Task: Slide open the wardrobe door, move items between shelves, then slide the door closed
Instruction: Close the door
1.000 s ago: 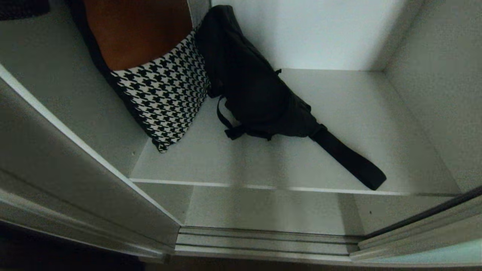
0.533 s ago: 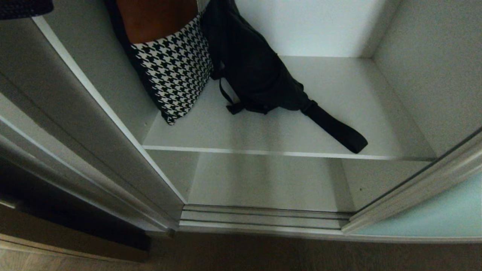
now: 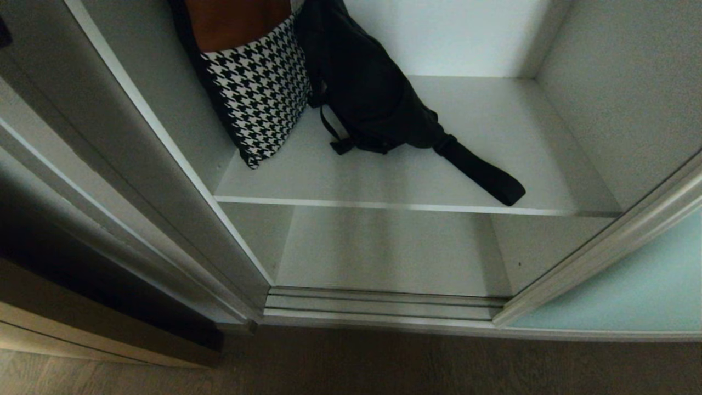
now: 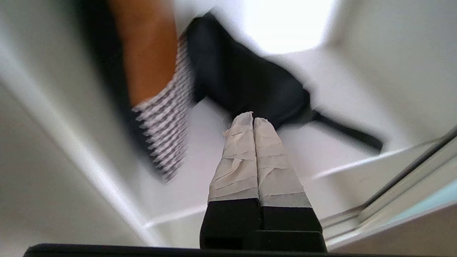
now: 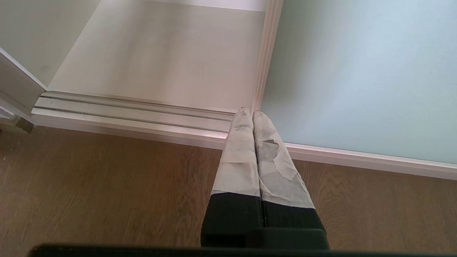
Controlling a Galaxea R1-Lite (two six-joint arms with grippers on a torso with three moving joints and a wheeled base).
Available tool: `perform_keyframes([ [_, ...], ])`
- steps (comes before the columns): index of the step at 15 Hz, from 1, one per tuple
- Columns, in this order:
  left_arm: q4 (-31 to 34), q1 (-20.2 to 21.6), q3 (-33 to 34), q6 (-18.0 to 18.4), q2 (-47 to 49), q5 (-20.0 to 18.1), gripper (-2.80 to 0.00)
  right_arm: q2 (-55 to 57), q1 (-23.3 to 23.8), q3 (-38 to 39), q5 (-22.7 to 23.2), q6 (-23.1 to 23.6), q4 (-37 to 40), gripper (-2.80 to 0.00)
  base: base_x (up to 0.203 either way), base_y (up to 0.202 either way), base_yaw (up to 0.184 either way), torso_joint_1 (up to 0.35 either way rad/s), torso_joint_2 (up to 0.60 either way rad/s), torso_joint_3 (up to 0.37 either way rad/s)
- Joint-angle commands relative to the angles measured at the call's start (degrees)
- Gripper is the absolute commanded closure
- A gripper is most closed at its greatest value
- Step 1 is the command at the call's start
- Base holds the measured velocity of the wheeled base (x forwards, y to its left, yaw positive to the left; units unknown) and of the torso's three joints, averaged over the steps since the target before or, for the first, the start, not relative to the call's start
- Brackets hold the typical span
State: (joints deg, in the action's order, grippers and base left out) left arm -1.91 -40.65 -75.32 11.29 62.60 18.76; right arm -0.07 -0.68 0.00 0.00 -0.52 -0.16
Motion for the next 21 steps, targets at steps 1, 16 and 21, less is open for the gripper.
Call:
perform_keyframes([
  [1, 1.7, 6.2, 4.7, 0.6, -6.5, -0.1, 0.00, 0.0, 0.0, 0.0, 0.0, 0.0, 0.0, 0.00, 0.000, 0.000, 0.000, 0.000, 0.00, 0.000],
  [16, 17.6, 31.8, 50.4, -8.7, -46.2, -4.5, 0.00, 0.0, 0.0, 0.0, 0.0, 0.0, 0.0, 0.00, 0.000, 0.000, 0.000, 0.000, 0.00, 0.000],
  [21, 9.8, 38.2, 64.1, -7.6, -48.2, -10.2, 0.00, 0.0, 0.0, 0.0, 0.0, 0.0, 0.0, 0.00, 0.000, 0.000, 0.000, 0.000, 0.00, 0.000],
])
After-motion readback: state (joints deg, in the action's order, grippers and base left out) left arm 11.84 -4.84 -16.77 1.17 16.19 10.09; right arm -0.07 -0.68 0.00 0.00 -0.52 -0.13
